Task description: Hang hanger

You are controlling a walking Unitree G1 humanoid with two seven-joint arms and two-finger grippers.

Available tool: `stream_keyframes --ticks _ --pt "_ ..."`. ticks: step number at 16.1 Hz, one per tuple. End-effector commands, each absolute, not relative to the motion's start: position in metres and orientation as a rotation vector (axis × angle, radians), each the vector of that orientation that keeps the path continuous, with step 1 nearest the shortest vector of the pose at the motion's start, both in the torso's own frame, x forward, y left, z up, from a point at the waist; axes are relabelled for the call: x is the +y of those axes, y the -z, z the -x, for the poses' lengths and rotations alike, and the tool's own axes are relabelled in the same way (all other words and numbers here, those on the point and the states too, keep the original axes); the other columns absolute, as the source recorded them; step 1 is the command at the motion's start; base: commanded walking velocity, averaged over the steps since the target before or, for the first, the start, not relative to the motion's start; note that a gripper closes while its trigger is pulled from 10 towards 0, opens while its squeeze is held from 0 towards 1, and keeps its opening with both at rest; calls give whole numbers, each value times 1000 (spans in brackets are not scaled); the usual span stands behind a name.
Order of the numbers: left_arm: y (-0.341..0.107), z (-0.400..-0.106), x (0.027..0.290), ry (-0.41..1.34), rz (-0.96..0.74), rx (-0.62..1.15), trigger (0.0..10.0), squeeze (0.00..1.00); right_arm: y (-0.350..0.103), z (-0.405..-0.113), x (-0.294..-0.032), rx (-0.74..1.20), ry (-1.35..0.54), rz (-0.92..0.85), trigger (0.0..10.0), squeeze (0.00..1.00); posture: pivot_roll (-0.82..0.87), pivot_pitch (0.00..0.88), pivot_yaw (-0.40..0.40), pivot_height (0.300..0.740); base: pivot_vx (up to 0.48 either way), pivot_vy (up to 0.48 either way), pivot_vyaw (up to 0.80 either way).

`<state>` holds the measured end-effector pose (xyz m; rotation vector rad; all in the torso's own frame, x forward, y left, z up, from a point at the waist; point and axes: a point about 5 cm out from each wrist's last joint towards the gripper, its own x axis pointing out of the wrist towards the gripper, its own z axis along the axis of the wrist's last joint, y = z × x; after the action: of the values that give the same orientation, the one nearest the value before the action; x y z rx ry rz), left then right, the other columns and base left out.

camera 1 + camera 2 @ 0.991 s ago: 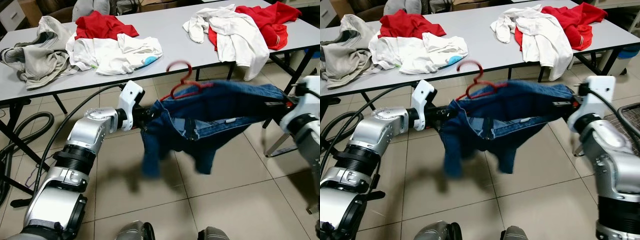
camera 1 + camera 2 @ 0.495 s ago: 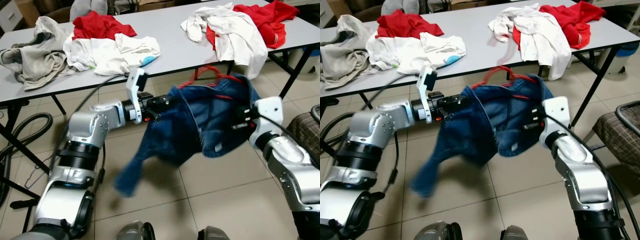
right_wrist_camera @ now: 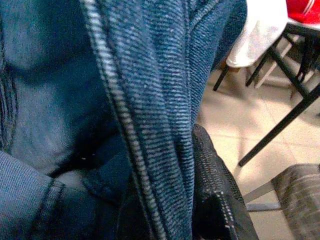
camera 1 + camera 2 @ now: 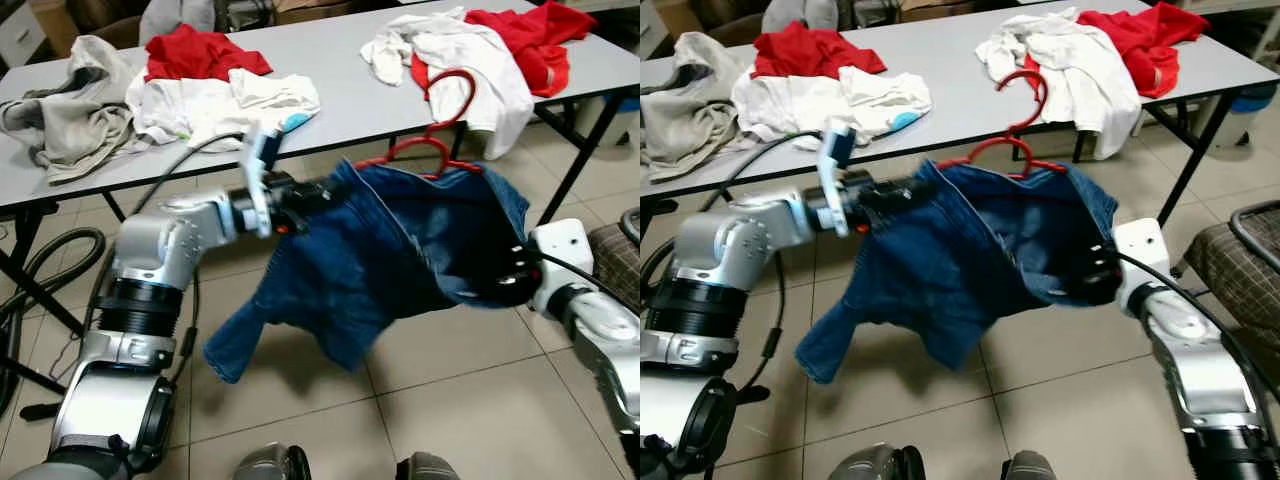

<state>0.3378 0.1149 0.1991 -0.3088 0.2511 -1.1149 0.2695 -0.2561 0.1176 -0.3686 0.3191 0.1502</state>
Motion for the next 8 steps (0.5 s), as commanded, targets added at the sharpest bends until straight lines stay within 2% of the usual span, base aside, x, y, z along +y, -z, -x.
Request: stream_keyframes --ticks 1,2,3,4,5,6,7,8 --pt "-225 -344 125 1093 312 125 0 0 -110 -266 -262 355 -158 405 0 0 -213 0 117 740 0 0 0" --pt "-225 -346 128 1076 313 121 0 0 -111 -265 -266 350 -164 415 0 0 -212 0 118 740 0 0 0" --pt "-222 -347 128 1060 299 128 0 0 -118 -267 -265 296 -190 430 9216 0 -212 0 118 740 0 0 0" --pt "-219 -347 126 1061 289 130 0 0 -124 -269 -264 263 -217 425 10000 0 -211 0 116 740 0 0 0" --pt "-216 -344 122 1083 273 134 0 0 -129 -269 -261 235 -265 400 10000 0 -210 0 115 740 0 0 0" --pt "-213 -340 119 1118 261 135 0 0 -135 -270 -261 199 -275 428 10000 953 -211 0 116 740 0 0 0" --pt "-207 -336 117 1147 220 152 0 0 -141 -268 -261 174 -321 391 10000 1000 -208 0 115 740 0 0 0" --pt "-203 -335 117 1153 202 165 0 0 -147 -267 -261 147 -346 372 10000 1000 -208 0 115 740 0 0 0"
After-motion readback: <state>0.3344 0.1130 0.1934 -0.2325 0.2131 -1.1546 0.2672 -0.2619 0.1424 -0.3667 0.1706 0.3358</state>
